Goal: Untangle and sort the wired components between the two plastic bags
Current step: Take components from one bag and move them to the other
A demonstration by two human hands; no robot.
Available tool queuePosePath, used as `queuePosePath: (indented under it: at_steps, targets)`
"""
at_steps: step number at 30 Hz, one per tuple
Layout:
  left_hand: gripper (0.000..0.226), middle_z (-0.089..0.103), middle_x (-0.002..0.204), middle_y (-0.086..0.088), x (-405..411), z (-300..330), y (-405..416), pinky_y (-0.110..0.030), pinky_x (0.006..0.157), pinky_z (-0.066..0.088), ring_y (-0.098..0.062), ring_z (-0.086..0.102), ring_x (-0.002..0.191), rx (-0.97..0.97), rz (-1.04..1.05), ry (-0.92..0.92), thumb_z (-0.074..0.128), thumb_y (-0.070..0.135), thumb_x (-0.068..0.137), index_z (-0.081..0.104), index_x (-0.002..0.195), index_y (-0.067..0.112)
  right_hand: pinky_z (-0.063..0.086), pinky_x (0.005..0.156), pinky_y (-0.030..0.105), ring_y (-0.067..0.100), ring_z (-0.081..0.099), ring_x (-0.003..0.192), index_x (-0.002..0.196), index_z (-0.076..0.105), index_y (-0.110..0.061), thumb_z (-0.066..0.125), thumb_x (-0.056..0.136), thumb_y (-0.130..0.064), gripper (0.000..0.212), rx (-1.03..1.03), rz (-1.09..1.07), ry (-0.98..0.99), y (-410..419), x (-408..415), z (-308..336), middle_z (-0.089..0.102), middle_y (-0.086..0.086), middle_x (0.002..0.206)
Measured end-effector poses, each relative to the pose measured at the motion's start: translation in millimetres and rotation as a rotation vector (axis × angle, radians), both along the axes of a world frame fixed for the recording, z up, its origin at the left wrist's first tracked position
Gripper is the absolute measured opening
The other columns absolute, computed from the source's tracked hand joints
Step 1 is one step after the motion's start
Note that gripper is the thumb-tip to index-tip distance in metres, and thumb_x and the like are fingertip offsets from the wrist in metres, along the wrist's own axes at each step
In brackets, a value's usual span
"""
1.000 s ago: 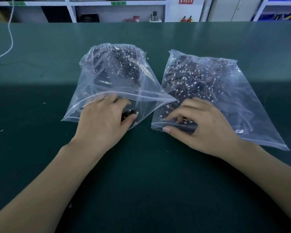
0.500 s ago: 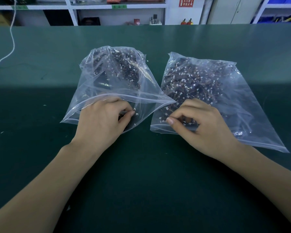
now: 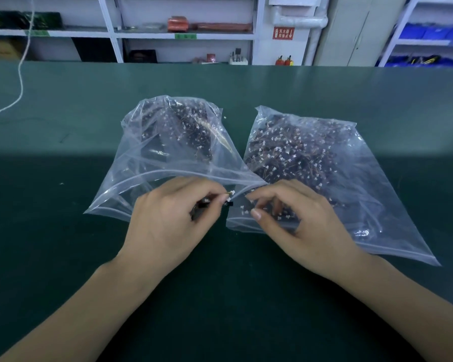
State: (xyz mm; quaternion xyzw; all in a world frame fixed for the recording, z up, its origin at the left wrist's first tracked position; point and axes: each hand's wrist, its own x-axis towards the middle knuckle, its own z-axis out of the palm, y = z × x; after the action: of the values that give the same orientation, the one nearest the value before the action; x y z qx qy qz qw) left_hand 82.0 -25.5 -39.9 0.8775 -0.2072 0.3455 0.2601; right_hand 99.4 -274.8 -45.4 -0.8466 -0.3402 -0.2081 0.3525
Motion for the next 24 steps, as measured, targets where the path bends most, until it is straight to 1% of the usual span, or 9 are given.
queuePosePath:
  at_steps: [2,4,7,9,12,14,18,21,24]
  targets:
    - [0.007,0.069,0.086,0.017,0,-1,-2,-0.038,0.058,0.055,-0.008,0.063,0.077,-0.007,-0.026,0.002,0.073,0.026,0.098,0.079,0.095,0.024,0.052,0.085,0.030,0.008,0.063,0.091,0.119,0.074,-0.021,0.071,0.100,-0.027,0.020,-0.008,0.006,0.008,0,-1,-1,0.067,-0.016,0.100]
    - [0.007,0.072,0.090,0.016,0,0,0,-0.037,0.062,0.056,-0.010,0.066,0.080,-0.029,-0.035,-0.031,0.074,0.023,0.099,0.080,0.097,0.020,0.051,0.087,0.030,0.008,0.063,0.094,0.119,0.074,-0.022,0.070,0.100,-0.028,0.021,-0.015,0.005,0.021,1,-1,-1,0.068,-0.017,0.101]
    - [0.008,0.073,0.091,0.013,-1,4,1,-0.029,0.066,0.054,-0.008,0.067,0.080,-0.095,-0.072,-0.079,0.074,0.019,0.100,0.081,0.099,0.016,0.050,0.089,0.029,0.007,0.062,0.095,0.119,0.073,-0.023,0.070,0.100,-0.030,0.020,-0.025,0.001,0.038,1,-2,-2,0.068,-0.017,0.102]
    - [0.008,0.074,0.092,0.010,-3,5,-4,-0.023,0.068,0.053,-0.009,0.069,0.080,-0.143,-0.125,-0.065,0.075,0.017,0.099,0.082,0.100,0.013,0.049,0.089,0.029,0.008,0.061,0.095,0.119,0.073,-0.023,0.070,0.101,-0.033,0.021,-0.026,0.008,0.038,1,-1,-2,0.067,-0.018,0.103]
    - [0.008,0.074,0.092,0.008,-7,3,-12,-0.021,0.070,0.055,-0.011,0.071,0.082,-0.203,-0.203,-0.021,0.075,0.013,0.098,0.082,0.100,0.010,0.047,0.090,0.029,0.006,0.060,0.093,0.122,0.071,-0.025,0.070,0.100,-0.040,0.026,-0.057,0.027,0.025,3,-3,-2,0.066,-0.019,0.105]
    - [0.008,0.074,0.094,0.006,-8,4,-15,-0.022,0.072,0.056,-0.011,0.072,0.085,-0.203,-0.226,-0.019,0.075,0.012,0.098,0.082,0.102,0.008,0.047,0.091,0.029,0.005,0.060,0.094,0.123,0.069,-0.026,0.070,0.100,-0.041,0.027,-0.067,0.033,0.026,4,-3,-4,0.064,-0.021,0.106]
    - [0.009,0.074,0.097,0.006,-8,5,-15,-0.014,0.078,0.053,-0.007,0.072,0.090,-0.160,-0.247,-0.031,0.076,0.010,0.097,0.082,0.103,0.008,0.048,0.093,0.031,0.006,0.060,0.095,0.120,0.068,-0.024,0.070,0.099,-0.041,0.027,-0.067,0.036,0.039,6,-5,-6,0.062,-0.022,0.106]
    - [0.008,0.075,0.097,0.009,-10,3,-18,-0.017,0.076,0.056,-0.008,0.074,0.089,-0.222,-0.308,0.047,0.076,0.009,0.096,0.081,0.103,0.009,0.048,0.093,0.034,0.008,0.060,0.098,0.119,0.070,-0.022,0.070,0.099,-0.041,0.027,-0.068,0.046,0.056,7,-5,-6,0.065,-0.018,0.108]
    - [0.005,0.077,0.089,0.014,-13,-1,-25,-0.017,0.073,0.057,-0.009,0.077,0.084,-0.374,-0.397,0.241,0.075,0.013,0.099,0.080,0.101,0.014,0.048,0.093,0.037,0.012,0.061,0.101,0.114,0.074,-0.021,0.071,0.100,-0.038,0.022,-0.088,0.058,0.050,6,-4,-6,0.068,-0.015,0.109]
